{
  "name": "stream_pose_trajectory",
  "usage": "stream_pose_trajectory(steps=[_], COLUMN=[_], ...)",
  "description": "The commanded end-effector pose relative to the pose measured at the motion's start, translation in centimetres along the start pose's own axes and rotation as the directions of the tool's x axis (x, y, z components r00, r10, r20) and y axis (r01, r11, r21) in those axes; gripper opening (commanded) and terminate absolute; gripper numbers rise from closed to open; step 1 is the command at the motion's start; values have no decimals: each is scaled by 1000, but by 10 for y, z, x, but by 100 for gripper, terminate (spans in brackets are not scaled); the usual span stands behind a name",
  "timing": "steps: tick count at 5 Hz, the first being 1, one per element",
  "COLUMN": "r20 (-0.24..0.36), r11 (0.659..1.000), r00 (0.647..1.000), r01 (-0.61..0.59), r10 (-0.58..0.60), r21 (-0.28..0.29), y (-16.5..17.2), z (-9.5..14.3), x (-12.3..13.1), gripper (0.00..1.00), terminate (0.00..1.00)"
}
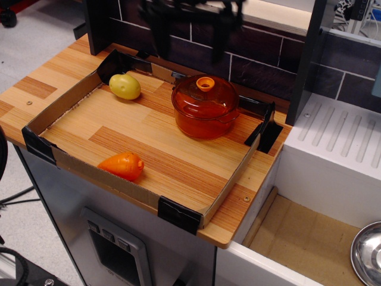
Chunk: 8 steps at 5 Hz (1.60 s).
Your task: Take lid off pot
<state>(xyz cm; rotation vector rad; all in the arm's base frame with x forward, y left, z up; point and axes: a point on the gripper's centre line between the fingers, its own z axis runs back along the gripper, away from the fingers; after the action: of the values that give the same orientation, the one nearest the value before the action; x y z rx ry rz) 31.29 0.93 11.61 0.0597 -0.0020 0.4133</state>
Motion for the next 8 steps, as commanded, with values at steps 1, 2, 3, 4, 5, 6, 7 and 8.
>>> stream_pose_trajectory(steps=[1,2,3,4,5,6,7,8], r20=[75,79,55,53,39,13,-3,-13], r11=[1000,1000,1000,999,998,997,997,998], r00=[997,997,998,998,999,999,999,999], r01=[-13,-11,-19,-37,-37,-47,-36,-37], r10=[13,9,18,35,35,46,36,38], r21=[-3,25,16,27,55,57,65,43], y=[-21,-18,-9,-3,-2,-3,-8,-7], z=[-15,-27,-21,-26,-32,-38,-46,-47], x=[23,33,38,45,50,52,49,46], gripper=[100,100,100,100,100,100,100,0], terminate=[0,0,0,0,0,0,0,0])
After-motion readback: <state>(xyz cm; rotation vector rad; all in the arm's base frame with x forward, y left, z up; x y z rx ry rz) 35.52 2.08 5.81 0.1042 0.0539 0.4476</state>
